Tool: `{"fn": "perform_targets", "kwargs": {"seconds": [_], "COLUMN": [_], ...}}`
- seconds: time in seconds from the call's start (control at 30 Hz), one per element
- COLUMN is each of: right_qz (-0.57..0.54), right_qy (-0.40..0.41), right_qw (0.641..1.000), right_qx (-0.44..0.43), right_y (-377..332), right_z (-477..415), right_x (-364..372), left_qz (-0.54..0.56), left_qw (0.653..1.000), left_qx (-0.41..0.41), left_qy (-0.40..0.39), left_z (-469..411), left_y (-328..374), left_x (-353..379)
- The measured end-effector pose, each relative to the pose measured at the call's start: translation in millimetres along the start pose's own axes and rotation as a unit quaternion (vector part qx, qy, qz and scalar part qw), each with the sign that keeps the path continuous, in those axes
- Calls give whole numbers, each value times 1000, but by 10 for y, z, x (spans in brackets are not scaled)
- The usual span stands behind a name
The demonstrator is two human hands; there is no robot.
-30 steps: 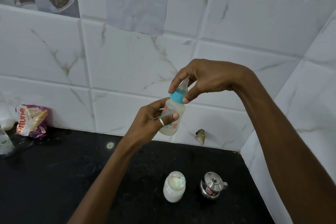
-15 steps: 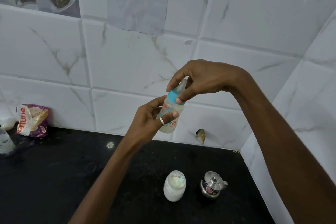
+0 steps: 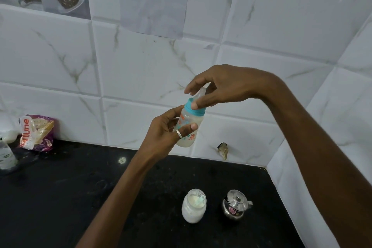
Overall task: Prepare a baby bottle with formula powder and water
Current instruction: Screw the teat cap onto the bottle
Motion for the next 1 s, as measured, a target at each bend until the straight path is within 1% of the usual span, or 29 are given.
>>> {"fn": "perform_targets", "kwargs": {"seconds": [0.07, 0.13, 0.3, 0.37, 0.5, 0.57, 0.63, 0.7, 0.83, 0.9, 1.0], "right_qz": [-10, -4, 20, 34, 56, 92, 101, 88, 33, 31, 45], "right_qy": [-32, -43, -21, 2, 51, 66, 68, 51, -29, -25, 11], "right_qw": [999, 998, 998, 999, 997, 992, 991, 994, 998, 998, 998], "right_qx": [-34, -49, -49, -34, 28, 53, 62, 44, -40, -53, -45], "right_y": [-1, 2, 5, -7, -8, 4, 16, 18, 1, 13, 23], "right_z": [29, 24, 4, 1, -54, -92, -92, -52, 30, 29, 11], "right_x": [-40, -32, 7, 22, 113, 155, 144, 77, 8, 34, 58], "left_qz": [1, 2, 4, 6, -3, -4, -8, -8, -9, -9, -3], "left_qw": [1000, 1000, 1000, 1000, 1000, 1000, 1000, 1000, 1000, 1000, 1000], "left_qx": [1, 1, -3, 1, 11, 10, 9, 9, 12, 14, 12], "left_qy": [0, -1, -1, 6, 17, 13, 10, 11, 15, 14, 13], "left_z": [-2, 2, 8, 12, 20, 15, 11, 12, 4, -10, -11], "left_y": [13, 27, 25, 18, 10, 3, -1, -3, -10, -9, -16], "left_x": [-3, 7, 40, 42, 49, 50, 40, 25, 15, 25, 41]}}
Point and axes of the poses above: each hand's wrist, its own z-axis away from the middle knuckle, its own x-axis out of the palm, y = z × x, the point moved 3 cm from there along -z, towards the middle knuckle, and after that the axes turned 1 degree about y, right-handed, at the moved point
